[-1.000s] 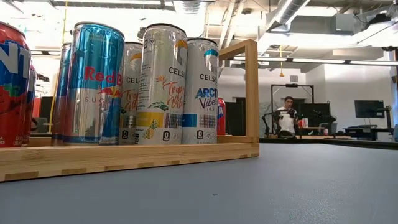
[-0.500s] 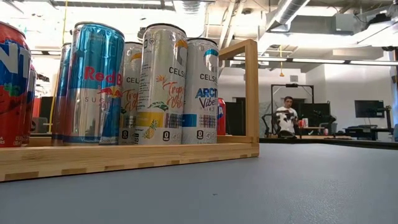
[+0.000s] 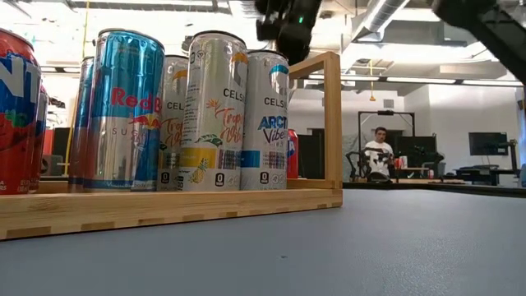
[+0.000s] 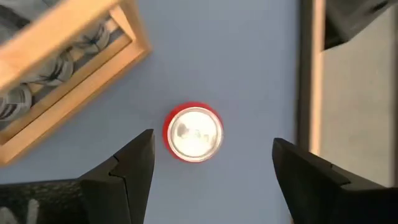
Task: Place canned beverage on shelf
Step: Put the red soda can on the shelf aligned with the other red soda cans
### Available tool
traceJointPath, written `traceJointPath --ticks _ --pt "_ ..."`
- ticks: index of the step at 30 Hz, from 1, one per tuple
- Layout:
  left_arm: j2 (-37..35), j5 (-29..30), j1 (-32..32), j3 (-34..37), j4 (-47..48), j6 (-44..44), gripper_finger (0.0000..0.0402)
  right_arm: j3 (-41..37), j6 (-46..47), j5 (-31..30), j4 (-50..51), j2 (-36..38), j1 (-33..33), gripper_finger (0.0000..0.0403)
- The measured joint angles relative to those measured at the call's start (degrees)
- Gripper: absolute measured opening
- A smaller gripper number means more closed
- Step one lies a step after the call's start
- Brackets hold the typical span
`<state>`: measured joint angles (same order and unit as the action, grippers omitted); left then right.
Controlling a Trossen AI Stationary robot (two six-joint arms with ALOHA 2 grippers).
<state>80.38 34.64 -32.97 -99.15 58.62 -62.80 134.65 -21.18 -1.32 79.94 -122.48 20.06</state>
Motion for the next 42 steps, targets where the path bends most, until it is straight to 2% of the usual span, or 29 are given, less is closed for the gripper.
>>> traceJointPath --ticks 13,23,33,39,42 --pt "1.42 0.71 -0.22 0.0 0.05 -0.3 0.0265 0.04 2.12 -1.56 1.18 -7.79 0.3 0.0286" --pt "1.42 0.65 -0.24 0.02 0.17 -0.67 0.0265 0.0 1.85 -1.6 1.16 -8.17 0.35 0.0286" --pt "1.42 0.74 -0.24 0.02 0.18 -0.66 0.0265 -12.02 1.5 -2.82 -5.29 -7.59 0.34 0.0286" --pt "1.42 1.76 -0.24 0.02 0.21 0.4 0.0265 -13.14 0.78 -5.4 -8.24 -7.23 -1.12 0.0285" --pt "1.42 2.4 -0.22 0.02 0.21 0.85 0.0265 -13.14 -0.12 -6.84 -8.13 -6.88 -1.68 0.0271"
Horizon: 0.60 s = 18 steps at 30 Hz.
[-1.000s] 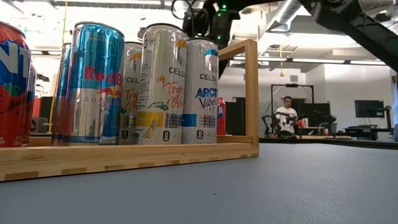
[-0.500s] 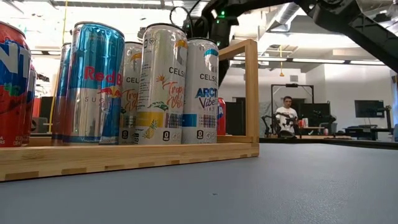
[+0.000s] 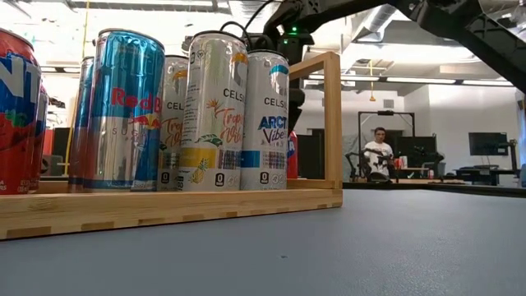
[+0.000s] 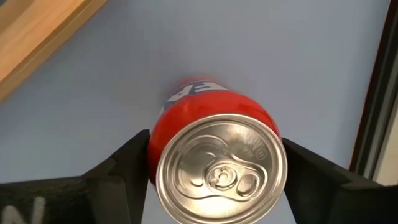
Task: Place canned beverage on shelf
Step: Put the red soda can on the shelf aligned with the other red soda cans
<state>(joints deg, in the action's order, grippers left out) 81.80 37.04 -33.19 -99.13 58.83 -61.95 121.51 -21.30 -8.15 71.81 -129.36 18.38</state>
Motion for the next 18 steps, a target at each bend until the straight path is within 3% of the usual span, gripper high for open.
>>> traceJointPath --ticks 5,12,18 --pt "0.0 0.13 0.0 0.0 0.0 0.0 0.0265 0.02 -0.37 -0.58 0.1 0.11 -0.57 0.0218" --pt "0.0 -0.55 -0.04 0.0 0.0 0.36 0.0265 -0.31 -2.16 -1.25 1.32 3.21 -0.84 0.0218" --pt "-0.02 -0.57 -0.04 0.0 0.0 0.85 0.0265 -0.18 -1.17 -5.64 2.56 12.11 -1.8 0.0217"
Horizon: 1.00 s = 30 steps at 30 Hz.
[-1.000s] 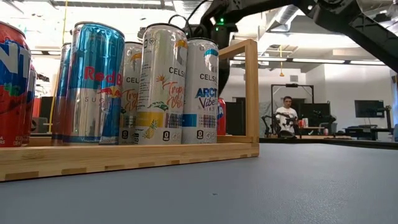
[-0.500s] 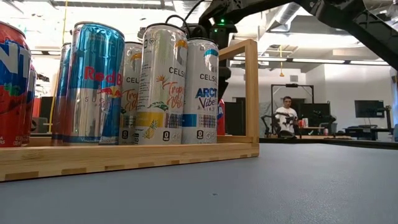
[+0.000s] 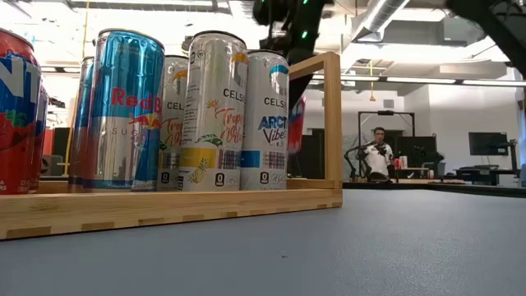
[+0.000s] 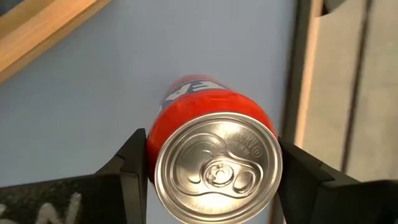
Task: Place canned beverage on shelf
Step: Put the red soda can on the shelf aligned with the other red soda cans
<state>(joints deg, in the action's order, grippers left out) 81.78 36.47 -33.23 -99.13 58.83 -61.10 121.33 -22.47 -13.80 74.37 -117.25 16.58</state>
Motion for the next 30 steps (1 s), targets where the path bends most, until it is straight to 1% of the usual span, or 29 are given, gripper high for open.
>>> traceJointPath --ticks 3,8,12,16,19,23,26,30 --pt "0.0 -0.02 0.0 0.0 0.37 0.0 0.0265 -0.1 1.16 -0.42 -0.76 5.31 -1.76 0.0217" --pt "0.0 -0.06 -0.02 0.02 2.58 0.04 0.0265 0.07 4.4 -0.29 -1.59 16.92 -6.87 0.0217" --pt "0.0 -0.04 -0.02 0.02 3.98 0.4 0.0265 0.07 7.88 -0.49 -2.76 23.93 -14.17 0.0217" --pt "0.0 -0.02 -0.02 0.02 3.91 2.22 0.0265 0.16 11.88 0.29 -4.73 27.71 -23.96 0.0217" --pt "0.0 0.14 0.0 0.02 3.9 3.44 0.0265 0.16 13.42 0.57 -4.35 27.86 -31.59 0.0217" --pt "0.0 0.24 0.0 0.02 3.89 4.5 0.0265 0.16 15.29 -0.2 -4.72 24.4 -39.72 0.0217" --pt "0.0 0.22 0.0 0.02 4.01 4.56 0.0265 0.16 15.58 -1.39 -4.62 19.46 -43.67 0.0217" --pt "0.0 -0.07 0.0 0.02 5.12 4.58 0.0265 0.09 14.74 -1.38 -4.77 12.01 -46.0 0.0217"
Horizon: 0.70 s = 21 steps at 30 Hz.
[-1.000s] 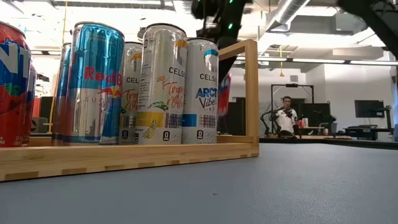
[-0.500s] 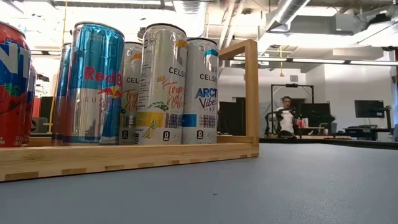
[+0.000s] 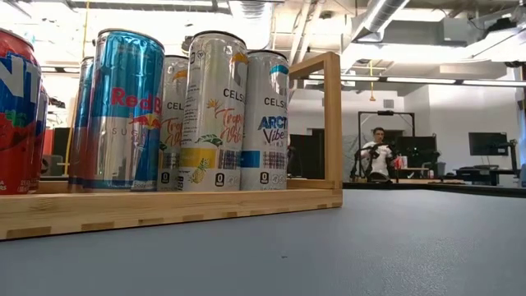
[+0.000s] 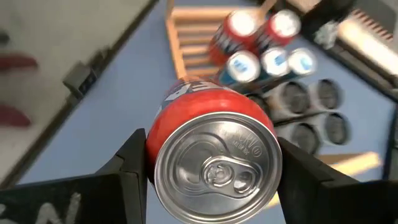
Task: Place canned beverage on shelf
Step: Put the red soda can on the shelf aligned with the other red soda cans
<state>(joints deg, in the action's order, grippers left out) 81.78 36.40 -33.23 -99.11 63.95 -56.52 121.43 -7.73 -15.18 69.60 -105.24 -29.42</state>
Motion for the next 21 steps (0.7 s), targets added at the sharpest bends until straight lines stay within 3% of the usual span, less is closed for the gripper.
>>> traceJointPath --ticks 9,21 --pt "-0.02 -0.04 0.0 0.0 4.65 0.42 0.0265 0.0 -3.0 0.74 -0.88 -13.99 -0.75 0.0217" --pt "-0.02 -2.34 0.0 0.0 5.15 -0.01 0.0265 0.02 -8.78 6.63 -8.66 -23.23 -1.34 0.0217"
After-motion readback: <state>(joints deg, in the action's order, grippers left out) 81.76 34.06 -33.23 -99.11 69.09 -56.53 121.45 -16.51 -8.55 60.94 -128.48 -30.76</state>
